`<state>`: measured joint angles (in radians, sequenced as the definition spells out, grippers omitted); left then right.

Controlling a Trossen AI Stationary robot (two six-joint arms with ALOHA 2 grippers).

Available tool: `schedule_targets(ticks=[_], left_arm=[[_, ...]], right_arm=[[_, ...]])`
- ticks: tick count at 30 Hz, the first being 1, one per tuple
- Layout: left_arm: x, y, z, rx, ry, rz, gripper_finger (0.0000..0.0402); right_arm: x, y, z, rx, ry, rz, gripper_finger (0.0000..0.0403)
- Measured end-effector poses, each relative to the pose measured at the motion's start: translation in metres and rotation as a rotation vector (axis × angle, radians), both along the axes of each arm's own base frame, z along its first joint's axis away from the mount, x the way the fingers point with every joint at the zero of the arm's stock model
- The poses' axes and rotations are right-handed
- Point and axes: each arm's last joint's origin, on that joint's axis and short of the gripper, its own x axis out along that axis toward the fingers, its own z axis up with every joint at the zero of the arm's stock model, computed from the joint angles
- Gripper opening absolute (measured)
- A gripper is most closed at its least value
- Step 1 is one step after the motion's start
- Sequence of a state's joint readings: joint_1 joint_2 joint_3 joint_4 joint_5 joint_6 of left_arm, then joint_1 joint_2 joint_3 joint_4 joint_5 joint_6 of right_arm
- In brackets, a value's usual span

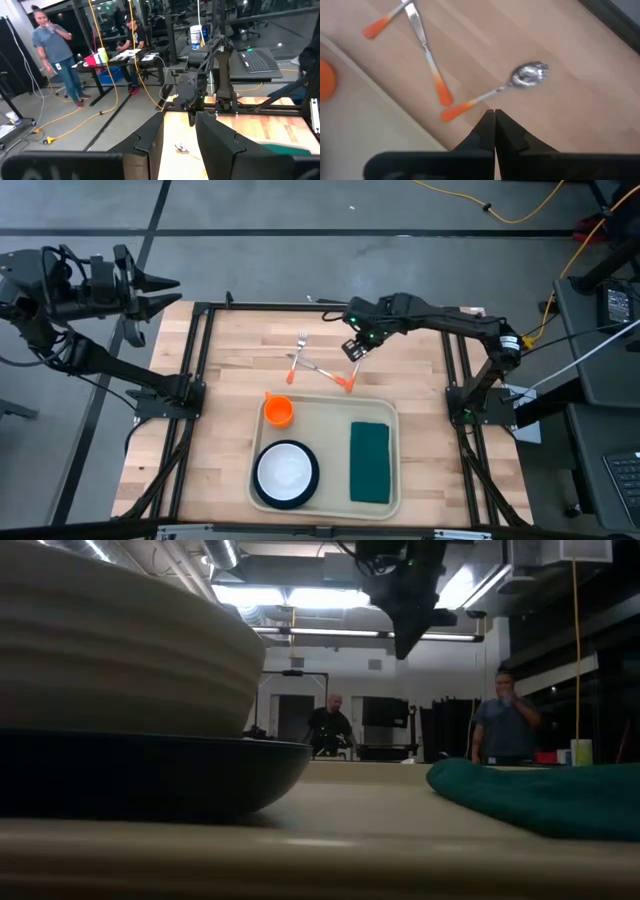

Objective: Set up tray
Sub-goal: Put the knife on the napkin

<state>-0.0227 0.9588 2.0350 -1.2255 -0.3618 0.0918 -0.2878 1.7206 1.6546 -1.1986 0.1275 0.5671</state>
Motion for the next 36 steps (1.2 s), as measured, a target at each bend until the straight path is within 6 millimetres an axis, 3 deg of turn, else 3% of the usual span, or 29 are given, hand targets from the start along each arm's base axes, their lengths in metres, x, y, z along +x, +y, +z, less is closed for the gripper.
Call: schedule_targets(ticks=[11,16,23,29,36], left_arm=[[-0.001,0.0,0.0,0.025,0.008,0.006,0.0106],[-0.001,0.0,-0.001,0.026,0.02,0.007,0.0104],[0.003,0.0,-0.006,0.002,0.067,0.012,0.0108],[0.022,0.0,-0.02,0.004,0.155,0.012,0.0105],[0.054,0.001,-0.041,0.07,0.25,0.089,0.0107]], right_arm=[[0.011,0.001,-0.022,0.061,-0.099,0.032,0.0005],[0.015,0.01,-0.036,0.077,-0.121,0.041,0.0006],[0.032,0.026,-0.055,0.132,-0.297,0.046,0.0015],[0.037,0.035,-0.065,0.162,-0.344,0.04,0.0009],[0.045,0.029,-0.073,0.162,-0.37,0.105,0.0023]])
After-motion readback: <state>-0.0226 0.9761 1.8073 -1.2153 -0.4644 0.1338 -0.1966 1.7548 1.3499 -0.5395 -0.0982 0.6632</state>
